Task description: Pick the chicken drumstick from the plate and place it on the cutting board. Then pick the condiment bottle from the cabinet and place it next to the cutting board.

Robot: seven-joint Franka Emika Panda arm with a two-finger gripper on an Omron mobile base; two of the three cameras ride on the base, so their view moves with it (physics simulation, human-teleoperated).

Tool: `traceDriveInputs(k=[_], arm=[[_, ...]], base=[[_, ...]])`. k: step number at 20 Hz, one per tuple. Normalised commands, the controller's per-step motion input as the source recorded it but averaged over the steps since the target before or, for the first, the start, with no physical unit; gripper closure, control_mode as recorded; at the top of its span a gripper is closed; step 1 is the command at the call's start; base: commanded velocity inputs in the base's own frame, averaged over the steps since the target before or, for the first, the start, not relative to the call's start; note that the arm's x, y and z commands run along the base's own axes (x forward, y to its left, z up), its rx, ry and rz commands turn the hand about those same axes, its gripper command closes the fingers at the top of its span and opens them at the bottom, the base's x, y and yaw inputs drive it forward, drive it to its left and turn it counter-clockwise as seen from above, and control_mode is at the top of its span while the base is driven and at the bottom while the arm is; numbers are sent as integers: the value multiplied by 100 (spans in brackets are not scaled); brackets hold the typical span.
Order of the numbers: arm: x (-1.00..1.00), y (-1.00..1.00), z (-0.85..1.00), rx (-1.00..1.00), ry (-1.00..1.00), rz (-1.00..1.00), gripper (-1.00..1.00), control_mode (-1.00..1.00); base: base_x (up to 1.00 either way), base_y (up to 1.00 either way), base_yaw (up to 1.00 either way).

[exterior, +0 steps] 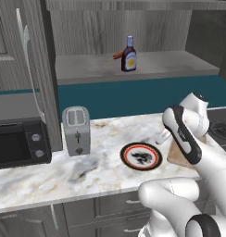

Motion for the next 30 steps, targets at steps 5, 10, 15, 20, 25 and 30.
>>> traceDriveInputs(k=[5, 10, 15, 20, 25, 30], arm=[[-5, 46, 25, 6, -6, 0, -100, -100], [0, 46, 25, 6, -6, 0, -100, -100], [0, 41, 25, 7, -4, 0, -100, -100], [0, 33, 25, 8, -3, 0, -100, -100], [0, 28, 21, 8, 0, 2, -100, -100], [0, 19, 13, 9, 0, 4, -100, -100]], base=[[0, 0, 0], [0, 0, 0], [0, 0, 0], [0, 0, 0], [0, 0, 0], [0, 0, 0]])
